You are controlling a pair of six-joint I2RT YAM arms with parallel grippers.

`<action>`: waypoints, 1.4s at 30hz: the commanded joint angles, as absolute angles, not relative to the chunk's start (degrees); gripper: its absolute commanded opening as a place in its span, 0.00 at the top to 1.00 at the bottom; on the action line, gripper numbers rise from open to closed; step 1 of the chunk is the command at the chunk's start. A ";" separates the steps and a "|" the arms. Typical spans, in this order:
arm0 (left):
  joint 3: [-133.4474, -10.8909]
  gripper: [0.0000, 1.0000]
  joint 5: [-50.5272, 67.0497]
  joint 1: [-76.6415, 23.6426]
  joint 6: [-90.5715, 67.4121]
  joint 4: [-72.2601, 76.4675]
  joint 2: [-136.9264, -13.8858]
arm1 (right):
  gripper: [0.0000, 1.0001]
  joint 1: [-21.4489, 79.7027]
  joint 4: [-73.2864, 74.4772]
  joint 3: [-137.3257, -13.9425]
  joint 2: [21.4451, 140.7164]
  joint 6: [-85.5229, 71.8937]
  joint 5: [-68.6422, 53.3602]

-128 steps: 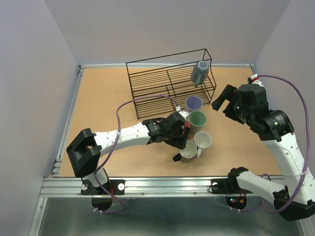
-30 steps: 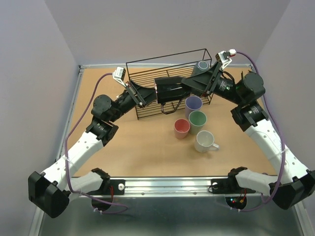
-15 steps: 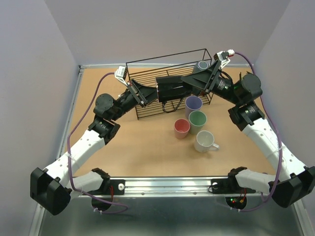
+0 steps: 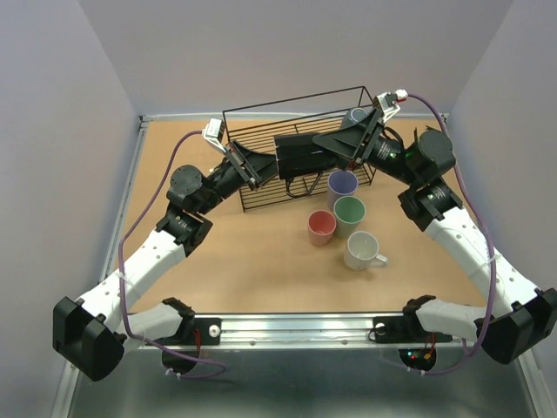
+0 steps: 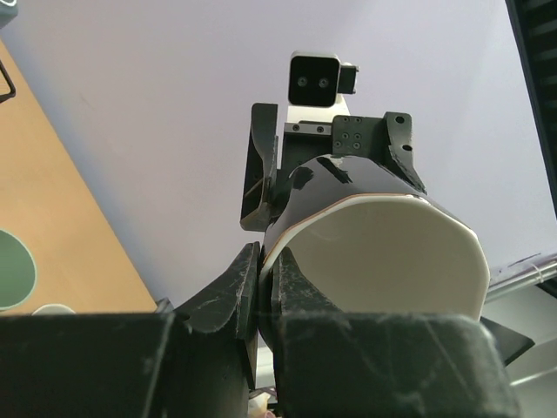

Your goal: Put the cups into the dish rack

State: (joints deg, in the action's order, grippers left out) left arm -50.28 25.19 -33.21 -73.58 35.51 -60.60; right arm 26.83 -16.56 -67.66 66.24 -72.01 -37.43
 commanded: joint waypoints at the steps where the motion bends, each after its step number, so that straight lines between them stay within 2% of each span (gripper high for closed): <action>1: -53.70 1.00 22.33 -33.57 -72.78 36.39 -59.59 | 0.37 30.32 -17.40 -69.87 66.01 -70.14 -39.82; 2: -53.61 1.00 22.15 -33.57 -72.69 36.13 -59.50 | 0.48 30.58 -17.40 -69.61 66.01 -70.05 -39.55; 5: -53.53 1.00 21.71 -33.57 -72.51 34.55 -59.33 | 0.73 30.67 -17.05 -69.17 65.83 -69.79 -38.94; 6: -53.44 1.00 21.88 -33.57 -72.34 34.28 -59.33 | 0.89 30.76 -16.44 -69.17 65.74 -69.52 -38.85; 7: -53.35 1.00 21.88 -33.57 -72.16 33.67 -59.50 | 0.97 30.76 -16.00 -69.17 65.66 -69.26 -38.41; 8: -53.44 1.00 22.06 -33.66 -72.07 33.23 -59.59 | 1.00 30.76 -15.47 -69.08 65.48 -68.56 -38.15; 11: -53.79 0.94 22.85 -33.57 -71.02 31.03 -60.03 | 1.00 30.76 -13.54 -68.82 64.95 -67.33 -36.48; 16: -54.31 0.67 21.45 -33.57 -67.86 24.11 -58.71 | 1.00 30.67 -11.52 -68.64 64.95 -66.45 -34.46; 24: -51.86 0.41 19.60 -32.96 -65.48 18.64 -54.67 | 1.00 30.76 -10.55 -70.05 66.44 -65.39 -33.31; 27: -51.07 0.35 19.16 -32.61 -64.78 17.23 -53.70 | 1.00 30.67 -10.28 -70.40 66.88 -65.04 -32.78; 30: -51.06 0.31 18.46 -32.17 -63.81 14.77 -52.65 | 1.00 30.76 -9.93 -71.01 67.59 -64.51 -32.43; 42: -51.94 0.31 15.22 -30.06 -58.80 5.11 -50.28 | 1.00 30.59 -5.03 -75.49 69.61 -60.74 -29.10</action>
State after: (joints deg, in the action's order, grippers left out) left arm -51.11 17.45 -30.57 -62.06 6.74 -52.69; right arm 30.37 -3.14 -68.03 70.02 -62.70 -31.42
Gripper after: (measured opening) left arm 0.691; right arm 0.829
